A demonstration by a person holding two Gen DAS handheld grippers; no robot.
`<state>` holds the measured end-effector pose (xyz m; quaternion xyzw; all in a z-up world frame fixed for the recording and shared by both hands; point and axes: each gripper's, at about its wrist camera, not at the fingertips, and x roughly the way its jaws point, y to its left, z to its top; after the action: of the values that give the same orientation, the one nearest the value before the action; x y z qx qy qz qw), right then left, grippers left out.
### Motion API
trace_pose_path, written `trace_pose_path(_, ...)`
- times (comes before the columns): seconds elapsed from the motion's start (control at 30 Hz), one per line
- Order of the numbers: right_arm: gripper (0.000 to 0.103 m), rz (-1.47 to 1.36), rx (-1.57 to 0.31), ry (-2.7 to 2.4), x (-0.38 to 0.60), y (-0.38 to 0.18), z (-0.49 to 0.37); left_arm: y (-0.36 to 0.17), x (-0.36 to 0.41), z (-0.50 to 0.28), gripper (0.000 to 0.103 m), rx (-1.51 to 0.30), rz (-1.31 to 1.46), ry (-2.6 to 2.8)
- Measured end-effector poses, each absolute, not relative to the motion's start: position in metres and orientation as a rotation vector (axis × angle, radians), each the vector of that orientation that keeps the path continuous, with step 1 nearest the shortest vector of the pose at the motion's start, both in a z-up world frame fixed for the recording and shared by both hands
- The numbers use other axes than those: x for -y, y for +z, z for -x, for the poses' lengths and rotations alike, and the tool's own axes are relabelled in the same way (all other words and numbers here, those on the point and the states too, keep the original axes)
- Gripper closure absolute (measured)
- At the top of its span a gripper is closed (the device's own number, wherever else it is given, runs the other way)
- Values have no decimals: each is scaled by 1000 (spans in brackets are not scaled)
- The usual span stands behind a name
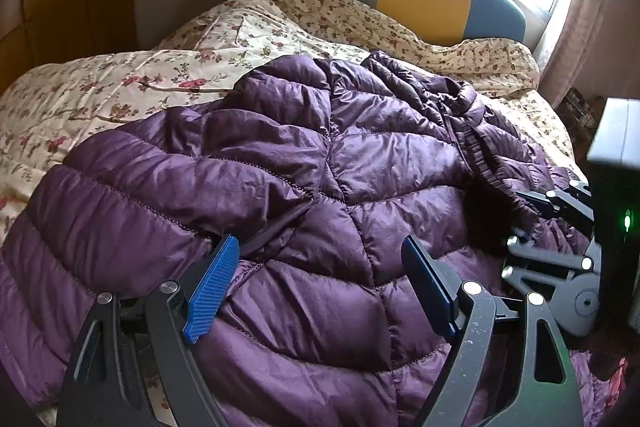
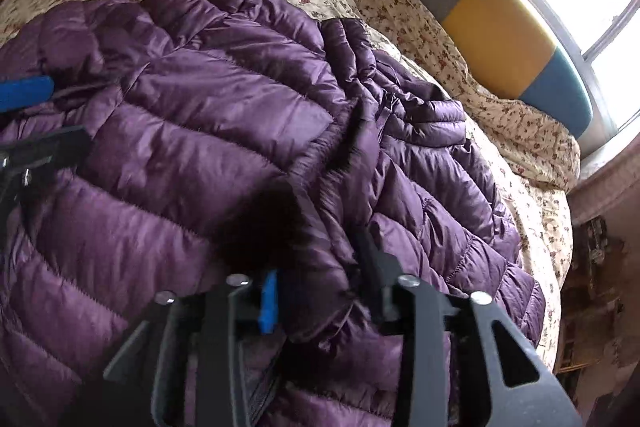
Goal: Fold large clothes
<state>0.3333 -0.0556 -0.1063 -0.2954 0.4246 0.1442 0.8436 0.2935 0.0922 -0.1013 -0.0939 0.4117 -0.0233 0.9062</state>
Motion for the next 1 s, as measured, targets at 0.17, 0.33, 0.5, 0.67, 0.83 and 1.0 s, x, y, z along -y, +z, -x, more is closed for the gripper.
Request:
trace_pose_path(0.17, 34, 634, -868, 304, 68, -96, -317, -91, -85, -293, 20, -834, 196, -64)
trace_pose_path(0.33, 8, 578, -868, 299, 105, -78, -300, -82, -68, -297, 20, -820, 198, -114)
trace_pose_path(0.5, 4, 464, -894, 252, 157, -66, -295, -77, -44, -308, 20, -822, 209, -177)
trace_pose_path(0.67, 4, 317, -915, 142, 211, -60, -302, -83, -20, -327, 20, -867, 232, -225)
trace_pose_path(0.83, 4, 116, -934, 21, 265, -63, -323, -100, -4, -346, 74, -943, 259, -284)
trace_pose_path(1.0, 4, -2, -956, -17, 285, -73, -340, -104, -7, -346, 99, -934, 265, -282)
